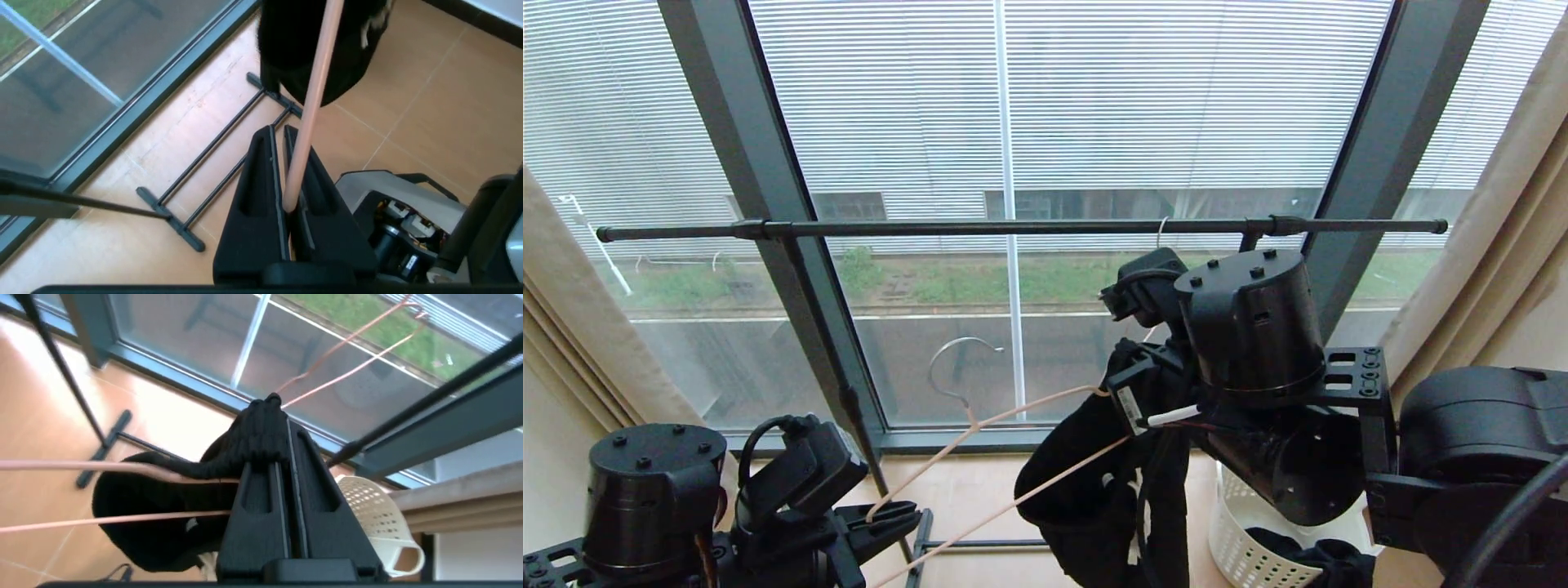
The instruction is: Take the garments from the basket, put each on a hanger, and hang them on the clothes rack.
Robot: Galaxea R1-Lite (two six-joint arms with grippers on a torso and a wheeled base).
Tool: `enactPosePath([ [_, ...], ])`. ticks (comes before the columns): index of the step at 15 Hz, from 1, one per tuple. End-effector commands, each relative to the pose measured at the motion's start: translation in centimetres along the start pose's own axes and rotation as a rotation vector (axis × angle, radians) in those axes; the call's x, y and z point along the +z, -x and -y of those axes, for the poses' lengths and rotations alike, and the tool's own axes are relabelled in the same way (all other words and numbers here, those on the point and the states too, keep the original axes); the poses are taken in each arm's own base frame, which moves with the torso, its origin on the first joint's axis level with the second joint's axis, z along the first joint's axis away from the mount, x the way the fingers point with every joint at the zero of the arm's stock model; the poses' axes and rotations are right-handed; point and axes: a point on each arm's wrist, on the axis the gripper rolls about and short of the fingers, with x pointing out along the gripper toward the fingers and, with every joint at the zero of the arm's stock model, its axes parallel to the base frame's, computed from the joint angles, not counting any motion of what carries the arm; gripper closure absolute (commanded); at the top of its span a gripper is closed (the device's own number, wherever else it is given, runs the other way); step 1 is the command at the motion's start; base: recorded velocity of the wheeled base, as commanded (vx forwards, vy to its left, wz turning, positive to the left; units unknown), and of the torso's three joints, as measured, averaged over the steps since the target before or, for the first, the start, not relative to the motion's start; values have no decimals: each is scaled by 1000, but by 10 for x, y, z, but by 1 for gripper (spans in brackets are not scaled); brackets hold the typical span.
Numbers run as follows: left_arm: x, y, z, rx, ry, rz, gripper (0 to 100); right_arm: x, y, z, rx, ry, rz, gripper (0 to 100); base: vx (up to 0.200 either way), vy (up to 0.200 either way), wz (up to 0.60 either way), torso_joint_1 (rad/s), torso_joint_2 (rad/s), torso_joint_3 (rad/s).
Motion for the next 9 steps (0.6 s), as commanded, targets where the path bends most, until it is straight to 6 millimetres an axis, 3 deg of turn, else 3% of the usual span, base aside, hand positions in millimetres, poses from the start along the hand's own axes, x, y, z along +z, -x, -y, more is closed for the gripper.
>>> enactPosePath([
  [1, -1, -4, -2, 25, 4, -18, 100, 2, 1, -2, -9, -1, 7, 100, 0, 0, 0, 0, 0, 0],
  [4, 0, -4, -11, 121, 24, -34, 100, 9, -11, 6, -149, -35, 20, 100, 0, 0, 0, 0, 0, 0],
  [9, 9, -4, -20, 187, 71, -8, 100, 6, -14, -2, -140, -25, 7, 100, 0, 0, 0, 0, 0, 0],
])
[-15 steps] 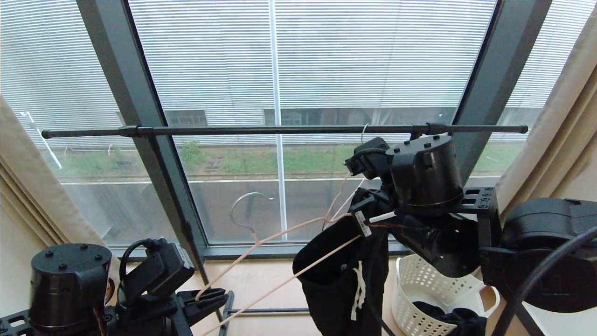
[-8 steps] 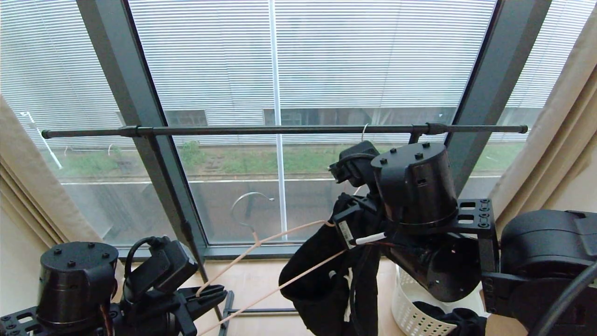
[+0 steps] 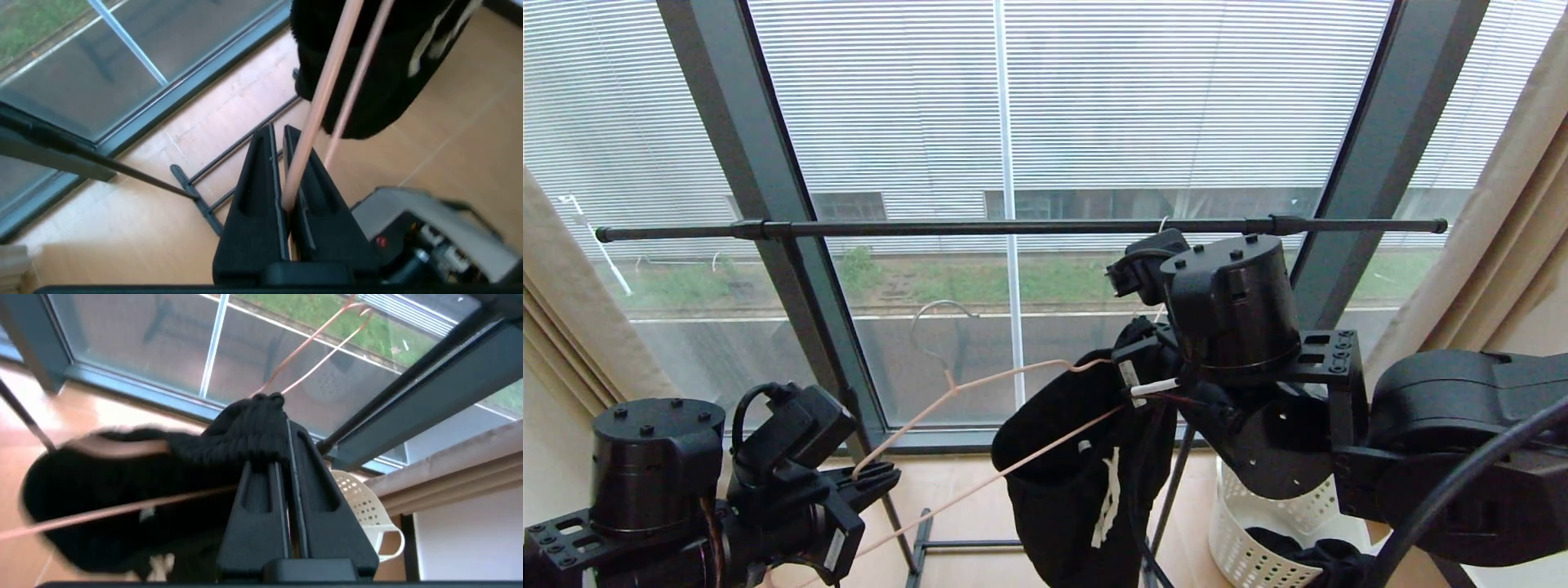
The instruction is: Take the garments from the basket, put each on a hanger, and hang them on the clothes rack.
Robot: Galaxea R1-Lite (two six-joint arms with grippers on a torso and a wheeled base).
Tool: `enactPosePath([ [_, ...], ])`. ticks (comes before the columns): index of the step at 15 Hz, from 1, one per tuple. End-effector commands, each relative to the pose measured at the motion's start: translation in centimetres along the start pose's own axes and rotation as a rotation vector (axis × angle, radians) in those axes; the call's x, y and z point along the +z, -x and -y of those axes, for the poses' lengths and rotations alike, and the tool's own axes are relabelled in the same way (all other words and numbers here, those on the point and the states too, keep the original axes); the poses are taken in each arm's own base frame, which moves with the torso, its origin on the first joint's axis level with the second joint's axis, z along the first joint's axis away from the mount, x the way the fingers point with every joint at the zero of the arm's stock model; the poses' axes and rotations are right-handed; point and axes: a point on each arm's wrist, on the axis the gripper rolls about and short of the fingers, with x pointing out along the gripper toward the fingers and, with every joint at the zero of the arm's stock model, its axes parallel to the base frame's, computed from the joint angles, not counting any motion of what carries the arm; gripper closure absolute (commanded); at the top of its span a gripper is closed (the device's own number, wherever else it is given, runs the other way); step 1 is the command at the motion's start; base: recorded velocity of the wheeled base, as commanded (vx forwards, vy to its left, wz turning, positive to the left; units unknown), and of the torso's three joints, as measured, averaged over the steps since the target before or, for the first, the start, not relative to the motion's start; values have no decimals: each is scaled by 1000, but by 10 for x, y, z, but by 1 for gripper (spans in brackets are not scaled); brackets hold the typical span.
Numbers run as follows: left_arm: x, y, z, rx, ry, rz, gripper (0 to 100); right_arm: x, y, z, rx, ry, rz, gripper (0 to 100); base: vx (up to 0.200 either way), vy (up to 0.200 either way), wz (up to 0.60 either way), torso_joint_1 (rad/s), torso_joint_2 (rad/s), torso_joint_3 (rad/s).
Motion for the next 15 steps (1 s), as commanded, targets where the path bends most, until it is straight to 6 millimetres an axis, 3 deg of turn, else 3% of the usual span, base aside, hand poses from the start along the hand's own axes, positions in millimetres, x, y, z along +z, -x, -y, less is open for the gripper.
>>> enactPosePath([
  [1, 3, -2, -1, 6, 6, 9, 100, -3, 2, -8, 18, 16, -5, 100, 0, 0, 0, 0, 0, 0],
  [9, 3, -7, 5, -6, 15, -8, 100, -9, 24, -38, 114, 12, 9, 100, 0, 0, 0, 0, 0, 0],
  [15, 1, -12, 6, -10, 12, -7, 100, -8, 51, -65, 214, -53, 38, 100, 0, 0, 0, 0, 0, 0],
])
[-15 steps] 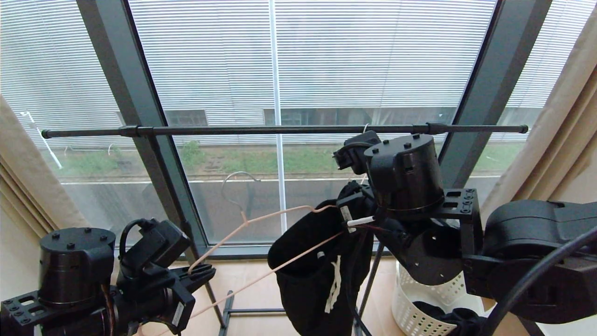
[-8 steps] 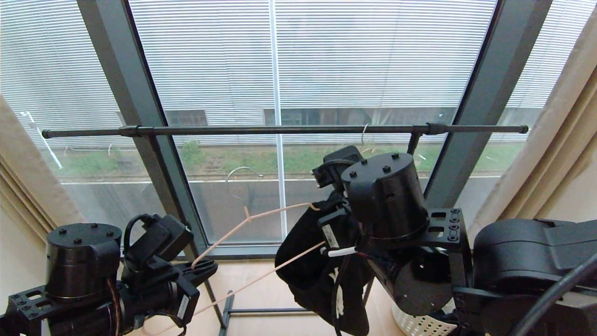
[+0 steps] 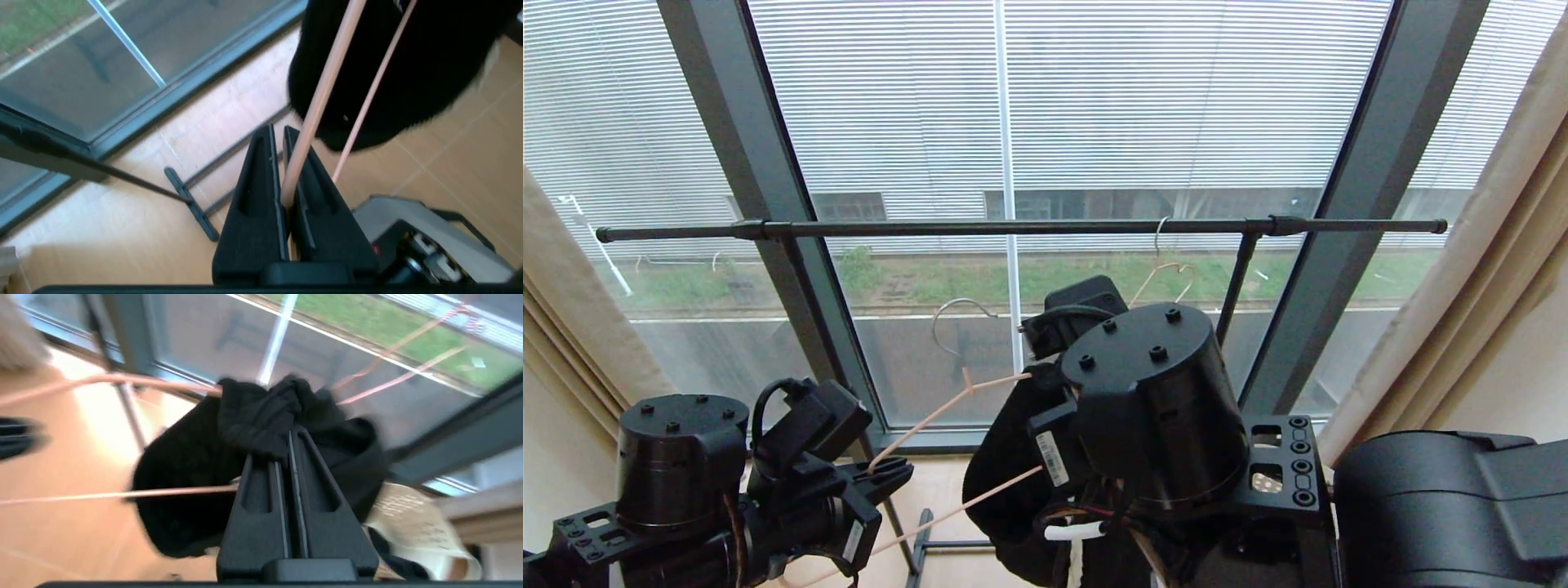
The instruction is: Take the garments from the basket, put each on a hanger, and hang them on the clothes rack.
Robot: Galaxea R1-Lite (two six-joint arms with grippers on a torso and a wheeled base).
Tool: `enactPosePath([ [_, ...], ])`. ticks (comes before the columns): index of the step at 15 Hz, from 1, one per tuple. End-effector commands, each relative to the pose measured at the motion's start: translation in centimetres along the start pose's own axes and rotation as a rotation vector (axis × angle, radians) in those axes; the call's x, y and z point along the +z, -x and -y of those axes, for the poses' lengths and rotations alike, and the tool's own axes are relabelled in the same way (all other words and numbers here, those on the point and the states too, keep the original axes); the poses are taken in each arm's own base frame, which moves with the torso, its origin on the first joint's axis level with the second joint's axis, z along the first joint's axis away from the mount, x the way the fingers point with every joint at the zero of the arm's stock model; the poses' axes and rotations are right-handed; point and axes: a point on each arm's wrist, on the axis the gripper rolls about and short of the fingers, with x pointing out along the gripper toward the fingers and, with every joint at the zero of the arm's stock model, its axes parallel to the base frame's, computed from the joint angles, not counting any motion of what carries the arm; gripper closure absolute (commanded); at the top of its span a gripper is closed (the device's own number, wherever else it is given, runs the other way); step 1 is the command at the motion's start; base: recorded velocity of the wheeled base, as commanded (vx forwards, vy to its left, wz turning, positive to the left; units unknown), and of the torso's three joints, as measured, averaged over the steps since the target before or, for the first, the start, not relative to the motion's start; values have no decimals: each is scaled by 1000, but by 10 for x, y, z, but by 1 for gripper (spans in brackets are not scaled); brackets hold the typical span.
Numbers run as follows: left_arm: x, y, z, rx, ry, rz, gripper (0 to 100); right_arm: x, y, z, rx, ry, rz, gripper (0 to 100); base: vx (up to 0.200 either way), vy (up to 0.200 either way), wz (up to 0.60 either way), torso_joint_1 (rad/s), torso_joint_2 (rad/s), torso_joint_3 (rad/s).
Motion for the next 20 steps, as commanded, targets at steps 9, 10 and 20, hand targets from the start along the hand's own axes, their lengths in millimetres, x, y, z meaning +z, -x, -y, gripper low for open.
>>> enactPosePath([
  [9, -7, -2, 13, -47, -25, 0, 100, 11, 22, -30, 107, -161, 47, 100, 0, 0, 0, 0, 0, 0],
  [10, -6, 2, 14, -46, -31, 32, 100, 12, 19, -28, 95, -165, 47, 100, 0, 0, 0, 0, 0, 0],
  [20, -5, 11, 19, -57, -52, 97, 100, 22, 0, -3, 14, -208, 58, 0, 0, 0, 0, 0, 0, 0],
])
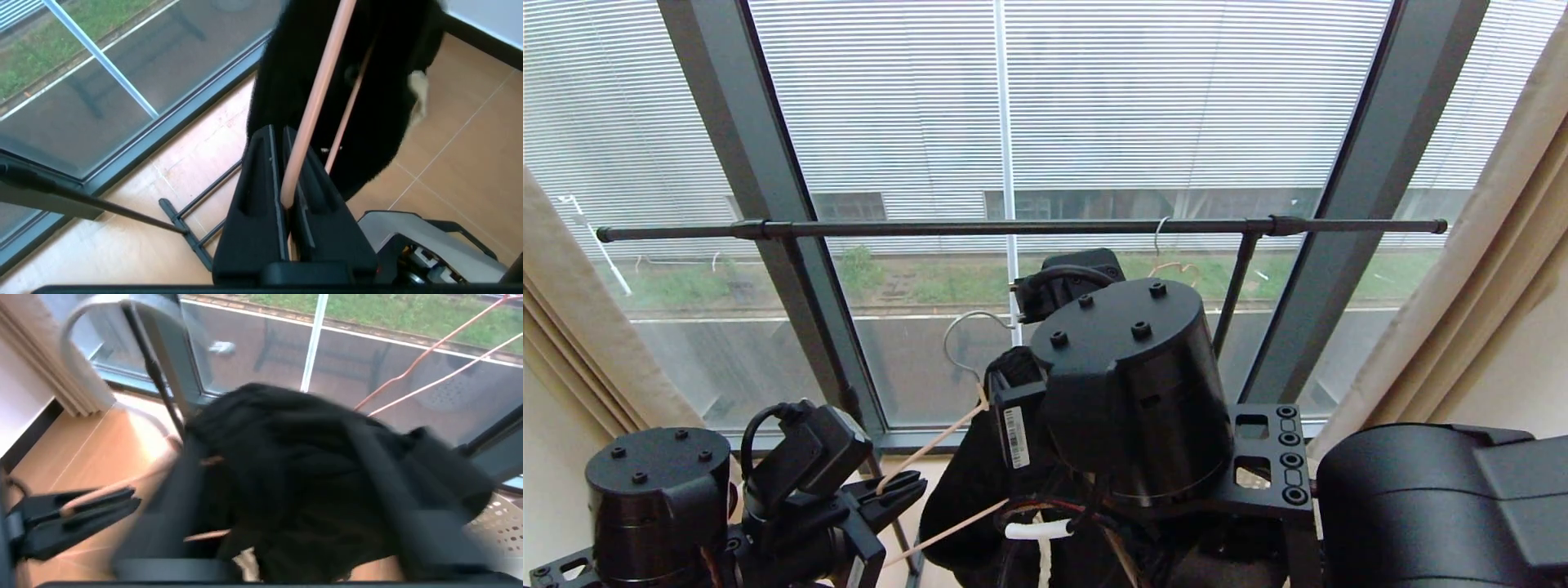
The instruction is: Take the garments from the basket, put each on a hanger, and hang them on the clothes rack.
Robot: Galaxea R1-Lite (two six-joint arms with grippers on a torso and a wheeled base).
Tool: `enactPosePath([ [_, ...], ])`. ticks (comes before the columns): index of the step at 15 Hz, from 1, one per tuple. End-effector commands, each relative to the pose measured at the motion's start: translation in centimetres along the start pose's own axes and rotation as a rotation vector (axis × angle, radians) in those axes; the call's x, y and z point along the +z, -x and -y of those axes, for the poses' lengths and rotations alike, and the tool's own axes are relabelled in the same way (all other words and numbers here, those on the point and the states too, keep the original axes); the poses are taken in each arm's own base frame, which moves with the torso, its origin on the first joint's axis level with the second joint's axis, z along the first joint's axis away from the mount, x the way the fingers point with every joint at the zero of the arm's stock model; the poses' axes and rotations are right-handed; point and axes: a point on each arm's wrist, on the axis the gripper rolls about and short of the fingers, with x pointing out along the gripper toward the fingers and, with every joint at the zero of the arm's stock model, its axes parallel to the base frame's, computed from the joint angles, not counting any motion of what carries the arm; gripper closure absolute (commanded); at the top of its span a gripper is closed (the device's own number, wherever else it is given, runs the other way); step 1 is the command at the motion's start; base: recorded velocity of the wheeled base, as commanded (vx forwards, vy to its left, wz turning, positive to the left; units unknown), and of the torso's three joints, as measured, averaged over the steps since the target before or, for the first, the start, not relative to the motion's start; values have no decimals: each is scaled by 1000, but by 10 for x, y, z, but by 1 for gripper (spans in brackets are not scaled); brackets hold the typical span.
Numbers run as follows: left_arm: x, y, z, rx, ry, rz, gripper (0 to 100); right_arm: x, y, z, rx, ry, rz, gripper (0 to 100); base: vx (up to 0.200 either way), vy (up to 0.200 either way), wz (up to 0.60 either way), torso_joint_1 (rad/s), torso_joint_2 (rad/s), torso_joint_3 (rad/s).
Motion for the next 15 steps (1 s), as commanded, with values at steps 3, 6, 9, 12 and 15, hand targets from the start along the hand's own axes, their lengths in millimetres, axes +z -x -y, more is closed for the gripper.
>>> enactPosePath([
  [3, 0, 1, 3, -12, -7, 5, 100, 11, -7, 14, -42, -28, 19, 0, 0, 0, 0, 0, 0, 0],
  [6, 3, 4, 4, -15, -5, 20, 100, 7, -9, 13, -41, -16, 7, 0, 0, 0, 0, 0, 0, 0],
  [9, 4, 4, 3, -9, -2, 27, 100, 5, -7, 11, -34, -7, 0, 0, 0, 0, 0, 0, 0, 0],
  [12, 6, 2, 1, -3, 26, 29, 100, 4, -1, 9, -22, 0, -1, 0, 0, 0, 0, 0, 0, 0],
  [15, 8, 1, -5, 21, 53, 38, 100, 3, 5, 8, -7, 10, -2, 0, 0, 0, 0, 0, 0, 0],
])
